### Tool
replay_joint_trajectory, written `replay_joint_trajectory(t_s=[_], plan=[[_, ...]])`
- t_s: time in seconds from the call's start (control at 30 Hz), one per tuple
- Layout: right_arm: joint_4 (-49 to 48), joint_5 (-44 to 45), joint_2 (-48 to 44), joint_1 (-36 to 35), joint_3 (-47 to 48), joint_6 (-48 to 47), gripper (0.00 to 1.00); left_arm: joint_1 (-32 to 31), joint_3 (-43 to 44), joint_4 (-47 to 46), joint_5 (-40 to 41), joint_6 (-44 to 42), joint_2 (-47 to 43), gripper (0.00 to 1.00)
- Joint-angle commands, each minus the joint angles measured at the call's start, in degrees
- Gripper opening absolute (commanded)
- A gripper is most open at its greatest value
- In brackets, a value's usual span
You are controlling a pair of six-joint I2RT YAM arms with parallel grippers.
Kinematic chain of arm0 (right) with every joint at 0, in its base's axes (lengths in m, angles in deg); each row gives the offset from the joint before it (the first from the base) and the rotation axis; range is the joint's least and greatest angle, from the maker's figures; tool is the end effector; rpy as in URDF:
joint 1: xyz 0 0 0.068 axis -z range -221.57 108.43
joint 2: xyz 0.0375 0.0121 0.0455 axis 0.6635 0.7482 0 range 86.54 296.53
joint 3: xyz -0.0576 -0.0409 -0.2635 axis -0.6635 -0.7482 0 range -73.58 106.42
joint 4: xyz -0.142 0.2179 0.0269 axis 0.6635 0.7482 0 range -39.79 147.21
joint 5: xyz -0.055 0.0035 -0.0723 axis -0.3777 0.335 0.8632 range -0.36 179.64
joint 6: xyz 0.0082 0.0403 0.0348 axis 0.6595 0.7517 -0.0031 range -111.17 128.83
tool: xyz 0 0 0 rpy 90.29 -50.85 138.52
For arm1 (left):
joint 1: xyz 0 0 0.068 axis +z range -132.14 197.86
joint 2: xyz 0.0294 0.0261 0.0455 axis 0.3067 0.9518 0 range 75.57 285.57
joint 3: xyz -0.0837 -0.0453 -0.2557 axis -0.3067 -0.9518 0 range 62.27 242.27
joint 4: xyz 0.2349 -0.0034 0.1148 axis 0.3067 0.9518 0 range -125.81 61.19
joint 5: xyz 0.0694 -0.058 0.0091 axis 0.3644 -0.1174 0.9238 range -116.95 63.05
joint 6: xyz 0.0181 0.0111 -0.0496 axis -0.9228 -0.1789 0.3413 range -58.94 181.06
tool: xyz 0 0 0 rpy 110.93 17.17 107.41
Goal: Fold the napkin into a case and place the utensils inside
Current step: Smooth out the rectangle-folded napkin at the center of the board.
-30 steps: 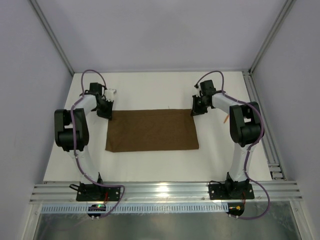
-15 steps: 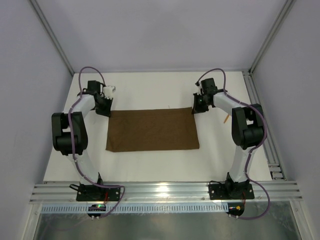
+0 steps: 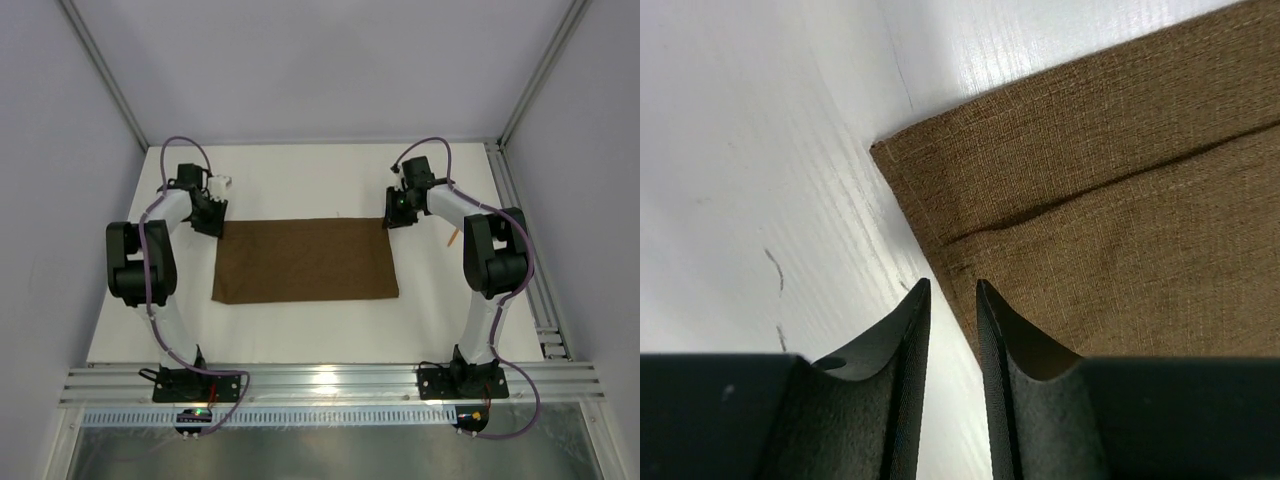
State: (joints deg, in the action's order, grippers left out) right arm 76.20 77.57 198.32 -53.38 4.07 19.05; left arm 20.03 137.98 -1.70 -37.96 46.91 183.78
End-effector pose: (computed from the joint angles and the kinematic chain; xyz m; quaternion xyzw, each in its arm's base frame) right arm 0.3985 0.0910 0.1765 -0.0404 0.9604 0.1487 0.2321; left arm 0.3846 0.0077 0.1833 0.1210 0.9674 -0.0643 0.2131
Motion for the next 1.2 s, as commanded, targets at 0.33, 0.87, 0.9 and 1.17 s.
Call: replay_joint_trajectory(t_s=[0.33,0.87,0.9,1.17], plan=[[0.54,0.74,-2.89,-0.49,0.31,-0.29,0.26,-0.15,1.47,0.26,-3.58,0.18,4.21,0.26],[0.54,1.88,-3.68,-0.40,-0.21,-0.46,0.26,-0.59,-0.64,-1.32,-3.50,-0.26,0.08,0.27],[0.54,1.88,-3.77,-0.49,-0.22,-0.55,0.26,-0.59,-0.73,-1.32,-3.50,-0.26,-0.01,0.27],[0.37,2.23,-4.47,-0.58,-0.83,-0.55,0.03,-0.86,-1.17,-2.11,-3.06,-0.17,-1.41,0.12]])
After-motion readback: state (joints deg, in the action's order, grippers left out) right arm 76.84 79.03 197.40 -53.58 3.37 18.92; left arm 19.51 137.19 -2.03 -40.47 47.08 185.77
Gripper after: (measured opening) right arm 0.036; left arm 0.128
